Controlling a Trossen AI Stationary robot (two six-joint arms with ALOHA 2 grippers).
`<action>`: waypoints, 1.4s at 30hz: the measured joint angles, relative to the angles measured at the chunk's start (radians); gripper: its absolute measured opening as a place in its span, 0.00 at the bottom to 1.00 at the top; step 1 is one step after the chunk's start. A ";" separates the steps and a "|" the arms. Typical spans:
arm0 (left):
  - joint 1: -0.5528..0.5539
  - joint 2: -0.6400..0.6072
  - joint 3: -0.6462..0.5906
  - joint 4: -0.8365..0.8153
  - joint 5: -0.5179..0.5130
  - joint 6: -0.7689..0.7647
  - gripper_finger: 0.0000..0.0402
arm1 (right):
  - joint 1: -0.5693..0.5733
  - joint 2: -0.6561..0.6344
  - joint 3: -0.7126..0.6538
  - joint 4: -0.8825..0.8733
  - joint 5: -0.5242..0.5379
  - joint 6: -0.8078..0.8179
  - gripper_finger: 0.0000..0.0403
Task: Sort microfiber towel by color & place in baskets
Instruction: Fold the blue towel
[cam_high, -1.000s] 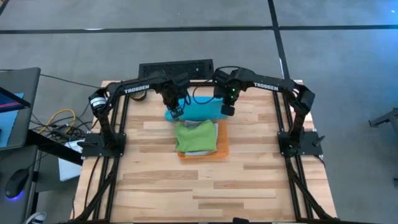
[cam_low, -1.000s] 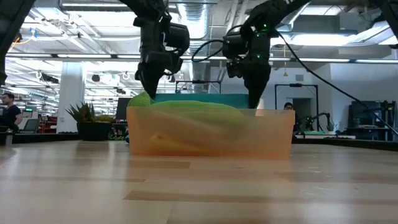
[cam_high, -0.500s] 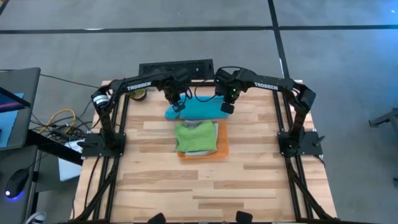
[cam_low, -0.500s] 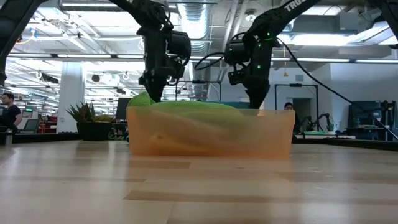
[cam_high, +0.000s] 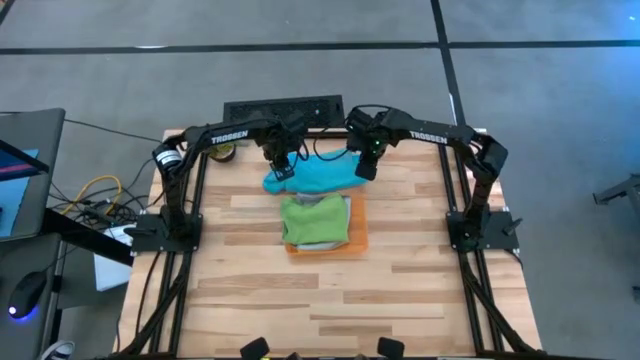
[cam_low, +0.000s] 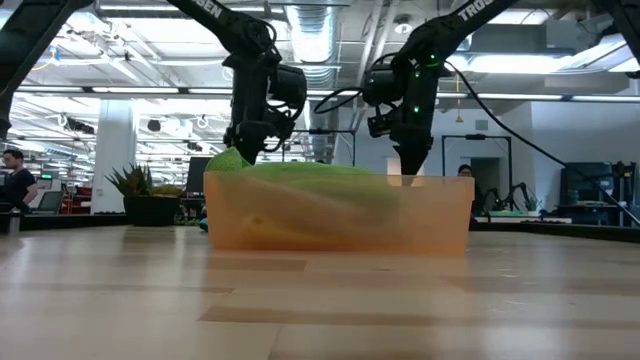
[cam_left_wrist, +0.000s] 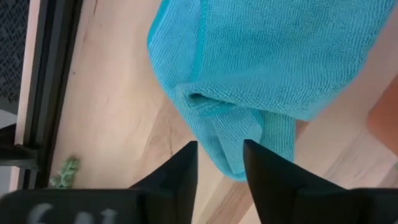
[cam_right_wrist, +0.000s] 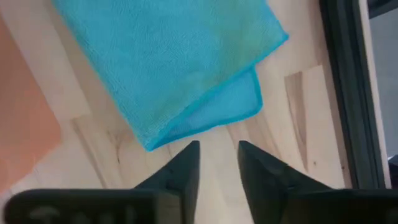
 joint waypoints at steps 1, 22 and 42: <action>0.000 0.000 0.000 0.002 -0.001 0.000 0.31 | 0.000 0.000 0.000 0.004 0.000 -0.002 0.35; 0.001 -0.005 -0.115 -0.028 0.093 -0.056 0.37 | -0.063 -0.161 0.002 -0.033 -0.110 0.067 0.47; 0.003 -0.004 -0.249 0.153 0.043 -0.014 0.19 | -0.062 -0.181 0.002 -0.013 -0.112 0.083 0.44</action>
